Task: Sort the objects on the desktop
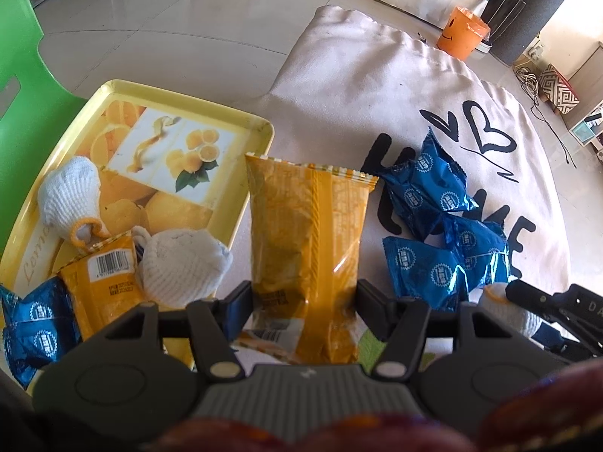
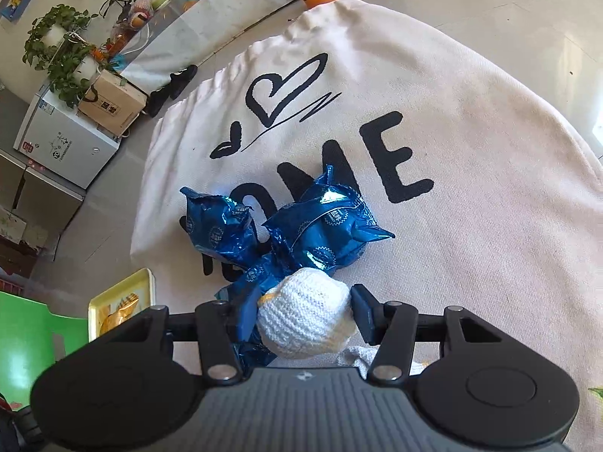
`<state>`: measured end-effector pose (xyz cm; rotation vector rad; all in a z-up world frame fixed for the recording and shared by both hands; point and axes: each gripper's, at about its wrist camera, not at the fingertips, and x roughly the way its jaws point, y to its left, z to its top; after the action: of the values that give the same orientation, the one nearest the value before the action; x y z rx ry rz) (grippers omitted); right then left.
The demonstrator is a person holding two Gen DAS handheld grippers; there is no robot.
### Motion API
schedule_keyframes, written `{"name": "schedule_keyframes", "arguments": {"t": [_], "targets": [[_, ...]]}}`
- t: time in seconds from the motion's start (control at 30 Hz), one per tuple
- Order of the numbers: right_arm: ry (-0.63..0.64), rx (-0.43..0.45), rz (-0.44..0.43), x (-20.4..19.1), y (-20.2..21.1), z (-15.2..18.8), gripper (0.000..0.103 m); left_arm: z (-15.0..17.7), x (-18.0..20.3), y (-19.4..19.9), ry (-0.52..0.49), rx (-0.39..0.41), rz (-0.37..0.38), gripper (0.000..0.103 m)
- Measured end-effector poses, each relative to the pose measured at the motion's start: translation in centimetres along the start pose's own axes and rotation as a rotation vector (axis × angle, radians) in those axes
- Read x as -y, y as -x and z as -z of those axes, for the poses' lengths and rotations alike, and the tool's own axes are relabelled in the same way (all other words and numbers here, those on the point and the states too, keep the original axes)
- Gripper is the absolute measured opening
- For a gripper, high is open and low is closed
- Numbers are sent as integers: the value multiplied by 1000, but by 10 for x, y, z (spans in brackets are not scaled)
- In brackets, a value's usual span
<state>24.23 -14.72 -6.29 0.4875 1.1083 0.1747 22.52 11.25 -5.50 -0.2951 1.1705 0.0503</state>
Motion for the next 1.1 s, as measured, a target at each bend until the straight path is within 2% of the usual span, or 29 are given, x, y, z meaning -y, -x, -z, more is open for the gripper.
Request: {"name": "schedule_keyframes", "arguments": {"t": [0.3, 0.5, 0.6, 0.73, 0.9, 1.0, 1.1], "targets": [[32, 17, -16, -10, 0, 0, 53, -4, -5, 6, 18, 16, 4, 59], [67, -9, 39, -13, -9, 4, 53, -6, -11, 8, 36, 17, 5, 59], [68, -29, 74, -11, -14, 4, 57, -9, -15, 11, 45, 28, 6, 59], [83, 4, 81, -16, -12, 3, 66, -12, -21, 14, 68, 38, 7, 59], [217, 57, 69, -40, -12, 6, 69, -15, -28, 19, 90, 45, 14, 59], [277, 33, 21, -53, -22, 12, 69, -16, -32, 21, 105, 47, 22, 59], [364, 29, 9, -69, -32, 21, 74, -17, -36, 23, 117, 48, 26, 59]]}}
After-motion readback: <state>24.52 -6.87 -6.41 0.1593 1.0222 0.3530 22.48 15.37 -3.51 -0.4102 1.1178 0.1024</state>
